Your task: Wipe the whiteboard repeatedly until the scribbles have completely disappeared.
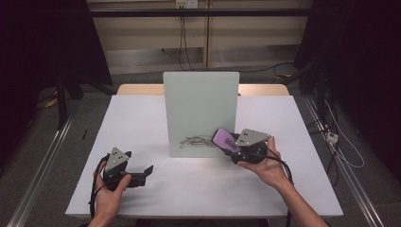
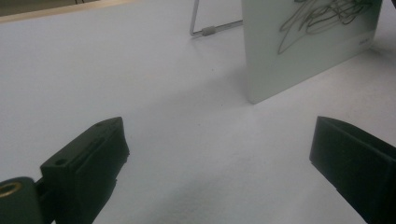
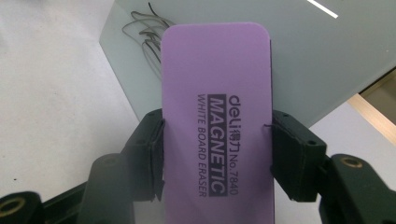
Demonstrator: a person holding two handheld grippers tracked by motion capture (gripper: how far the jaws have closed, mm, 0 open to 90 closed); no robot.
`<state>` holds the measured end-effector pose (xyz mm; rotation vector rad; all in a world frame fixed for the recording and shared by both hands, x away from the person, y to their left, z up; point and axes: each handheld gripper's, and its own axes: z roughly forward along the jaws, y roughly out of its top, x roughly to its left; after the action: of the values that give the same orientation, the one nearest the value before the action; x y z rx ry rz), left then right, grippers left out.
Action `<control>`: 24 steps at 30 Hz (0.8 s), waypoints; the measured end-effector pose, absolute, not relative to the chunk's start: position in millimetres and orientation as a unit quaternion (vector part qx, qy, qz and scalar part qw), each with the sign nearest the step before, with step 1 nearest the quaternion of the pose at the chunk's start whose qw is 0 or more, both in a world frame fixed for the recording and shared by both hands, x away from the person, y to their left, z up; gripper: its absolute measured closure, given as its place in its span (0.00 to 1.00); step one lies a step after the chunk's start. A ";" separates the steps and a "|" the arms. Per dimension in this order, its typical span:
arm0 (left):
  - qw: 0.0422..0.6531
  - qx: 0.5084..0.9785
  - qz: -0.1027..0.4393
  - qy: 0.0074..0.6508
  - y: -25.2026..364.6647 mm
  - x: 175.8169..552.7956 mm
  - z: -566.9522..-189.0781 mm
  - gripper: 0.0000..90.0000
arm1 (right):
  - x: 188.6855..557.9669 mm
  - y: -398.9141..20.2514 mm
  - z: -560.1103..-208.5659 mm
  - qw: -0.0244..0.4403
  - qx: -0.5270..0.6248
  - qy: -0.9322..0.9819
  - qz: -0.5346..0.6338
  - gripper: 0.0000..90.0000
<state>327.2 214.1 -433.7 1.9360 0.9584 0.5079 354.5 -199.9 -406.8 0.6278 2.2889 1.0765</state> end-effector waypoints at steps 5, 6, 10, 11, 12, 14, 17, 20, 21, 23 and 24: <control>0.443 0.782 0.204 0.388 213.1 327.5 -433.9 0.05 | 354.0 -197.8 -407.6 0.270 0.234 0.847 0.395 0.46; 0.443 0.782 0.204 0.388 213.1 327.6 -433.9 0.05 | 354.0 -197.3 -407.8 0.270 0.235 0.846 0.395 0.46; 0.442 0.783 0.206 0.385 213.1 328.3 -433.6 0.05 | 354.3 -193.9 -408.9 0.270 0.234 0.846 0.396 0.46; 0.445 0.781 0.205 0.387 212.6 328.1 -433.8 0.05 | 354.3 -192.5 -409.0 0.270 0.234 0.846 0.395 0.46; 0.444 0.782 0.205 0.387 212.4 328.1 -433.7 0.05 | 354.3 -191.0 -409.1 0.270 0.234 0.847 0.394 0.46; 0.444 0.783 0.206 0.385 212.4 328.3 -433.5 0.05 | 354.6 -187.7 -409.7 0.269 0.233 0.848 0.394 0.46; 0.444 0.783 0.206 0.385 212.6 328.4 -433.5 0.05 | 355.3 -181.8 -411.1 0.265 0.230 0.850 0.393 0.46; 0.443 0.782 0.206 0.386 212.7 328.8 -433.6 0.05 | 356.0 -175.2 -412.7 0.260 0.227 0.852 0.393 0.46; 0.443 0.783 0.206 0.386 212.7 328.7 -433.5 0.05 | 356.4 -173.0 -413.1 0.259 0.226 0.853 0.393 0.46; 0.443 0.783 0.207 0.384 212.5 328.5 -433.3 0.05 | 357.2 -169.0 -414.0 0.255 0.223 0.855 0.393 0.46; 0.444 0.783 0.206 0.383 212.4 328.5 -433.2 0.05 | 357.5 -167.1 -414.5 0.253 0.222 0.856 0.393 0.46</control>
<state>328.5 212.4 -433.2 1.9427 0.9504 0.5116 357.5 -167.1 -414.5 0.6040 2.3253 1.0684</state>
